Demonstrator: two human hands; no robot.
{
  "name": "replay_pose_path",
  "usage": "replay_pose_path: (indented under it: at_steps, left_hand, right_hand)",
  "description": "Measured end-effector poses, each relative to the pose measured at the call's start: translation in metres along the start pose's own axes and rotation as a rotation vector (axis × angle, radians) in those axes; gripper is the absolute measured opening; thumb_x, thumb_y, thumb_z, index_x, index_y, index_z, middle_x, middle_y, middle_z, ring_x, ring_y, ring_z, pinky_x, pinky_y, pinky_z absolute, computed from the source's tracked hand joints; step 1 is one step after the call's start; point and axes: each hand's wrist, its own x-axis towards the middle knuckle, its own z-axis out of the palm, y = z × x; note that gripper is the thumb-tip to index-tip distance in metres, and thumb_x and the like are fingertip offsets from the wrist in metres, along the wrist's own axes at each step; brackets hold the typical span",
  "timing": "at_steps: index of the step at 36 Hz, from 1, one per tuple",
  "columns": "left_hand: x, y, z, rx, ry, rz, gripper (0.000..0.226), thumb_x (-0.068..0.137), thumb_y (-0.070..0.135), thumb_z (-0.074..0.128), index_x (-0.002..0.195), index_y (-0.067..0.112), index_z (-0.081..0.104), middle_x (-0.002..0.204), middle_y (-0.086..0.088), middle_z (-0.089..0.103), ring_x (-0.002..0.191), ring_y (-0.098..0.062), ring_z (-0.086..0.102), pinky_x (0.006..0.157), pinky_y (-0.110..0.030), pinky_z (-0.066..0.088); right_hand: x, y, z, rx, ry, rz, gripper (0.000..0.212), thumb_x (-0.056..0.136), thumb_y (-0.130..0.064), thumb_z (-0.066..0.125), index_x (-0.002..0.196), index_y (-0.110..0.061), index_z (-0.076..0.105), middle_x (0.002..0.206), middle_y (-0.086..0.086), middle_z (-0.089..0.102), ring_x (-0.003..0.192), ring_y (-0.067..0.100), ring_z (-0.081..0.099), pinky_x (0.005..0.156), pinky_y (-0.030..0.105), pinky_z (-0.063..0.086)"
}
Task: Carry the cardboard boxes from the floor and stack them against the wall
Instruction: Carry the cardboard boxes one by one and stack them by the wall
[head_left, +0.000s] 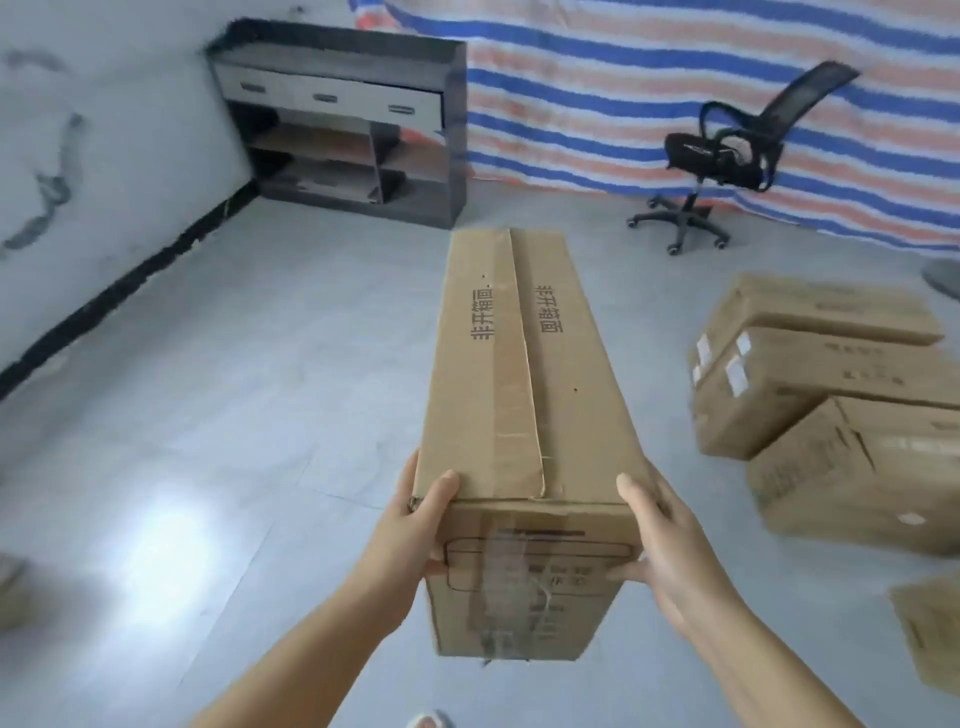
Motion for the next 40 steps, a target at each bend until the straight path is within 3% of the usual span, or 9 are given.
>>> replay_pose_path:
  at_steps: [5,9,13,17,22,27,32,37,40]
  left_hand:
    - [0.013,0.006,-0.086,-0.128,0.194,-0.003,0.058,0.080,0.050,0.059,0.134,0.054,0.038,0.112,0.009,0.067,0.096,-0.011,0.067,0.087,-0.048,0.055]
    - [0.026,0.010,-0.135,-0.262,0.380,0.012,0.039,0.095,0.037,0.051,0.129,0.053,0.040,0.106,0.014,0.064,0.091,-0.007,0.064,0.086,-0.047,0.052]
    - [0.049,0.015,-0.176,-0.329,0.563,0.018,0.045,0.094,0.038,0.051,0.134,0.052,0.036,0.108,0.013,0.064,0.090,-0.009,0.062,0.068,-0.036,0.051]
    - [0.078,0.027,-0.212,-0.393,0.706,0.014,0.050,0.093,0.040,0.052,0.139,0.049,0.033,0.111,0.010,0.064,0.093,-0.012,0.063,0.073,-0.041,0.053]
    - [0.104,0.054,-0.252,-0.500,0.836,0.016,0.034,0.096,0.035,0.050,0.125,0.052,0.044,0.104,0.008,0.065,0.090,-0.012,0.065,0.074,-0.044,0.057]
    - [0.123,0.065,-0.292,-0.574,0.956,0.027,0.026,0.096,0.036,0.048,0.112,0.056,0.047,0.099,0.017,0.065,0.087,-0.006,0.065,0.075,-0.043,0.055]
    - [0.135,0.073,-0.343,-0.632,1.044,0.037,0.030,0.097,0.034,0.048,0.120,0.054,0.046,0.105,0.016,0.067,0.088,-0.009,0.066,0.066,-0.037,0.051]
    - [0.151,0.074,-0.413,-0.663,1.072,0.034,0.035,0.096,0.036,0.048,0.127,0.051,0.044,0.104,0.018,0.068,0.090,-0.007,0.066,0.067,-0.038,0.052]
    - [0.163,0.075,-0.470,-0.686,1.072,0.012,0.040,0.095,0.038,0.049,0.131,0.052,0.040,0.106,0.019,0.066,0.095,-0.011,0.065,0.081,-0.049,0.054]
  right_hand:
    - [0.042,-0.027,0.103,-0.135,-0.233,-0.027,0.026,0.096,-0.038,0.047,0.114,-0.055,0.054,0.114,-0.020,0.065,0.110,0.019,0.061,0.073,0.043,0.052]
    - [0.076,-0.044,0.179,-0.224,-0.401,-0.051,0.026,0.097,-0.035,0.047,0.103,-0.059,0.057,0.109,-0.017,0.068,0.105,0.023,0.063,0.071,0.044,0.051]
    - [0.112,-0.061,0.248,-0.280,-0.562,-0.062,0.026,0.098,-0.034,0.045,0.106,-0.055,0.059,0.106,-0.013,0.069,0.101,0.024,0.065,0.068,0.042,0.050]
    - [0.151,-0.081,0.313,-0.324,-0.714,-0.078,0.025,0.099,-0.035,0.044,0.115,-0.049,0.057,0.107,-0.009,0.070,0.098,0.022,0.067,0.071,0.052,0.054]
    - [0.187,-0.108,0.393,-0.395,-0.881,-0.066,0.025,0.099,-0.036,0.044,0.118,-0.046,0.057,0.107,-0.008,0.070,0.095,0.020,0.067,0.068,0.046,0.053]
    - [0.207,-0.129,0.469,-0.478,-1.007,-0.061,0.024,0.099,-0.037,0.044,0.116,-0.049,0.055,0.104,-0.011,0.070,0.095,0.017,0.067,0.075,0.058,0.054]
    - [0.211,-0.139,0.543,-0.529,-1.087,-0.060,0.028,0.100,-0.034,0.042,0.124,-0.046,0.051,0.103,-0.015,0.068,0.086,0.006,0.066,0.054,0.034,0.053]
    - [0.210,-0.139,0.626,-0.562,-1.116,-0.056,0.031,0.100,-0.034,0.042,0.129,-0.039,0.051,0.104,-0.010,0.069,0.090,0.012,0.066,0.055,0.036,0.054]
    - [0.209,-0.137,0.682,-0.574,-1.104,-0.055,0.028,0.100,-0.033,0.042,0.126,-0.037,0.054,0.103,-0.010,0.069,0.090,0.012,0.066,0.057,0.036,0.054]
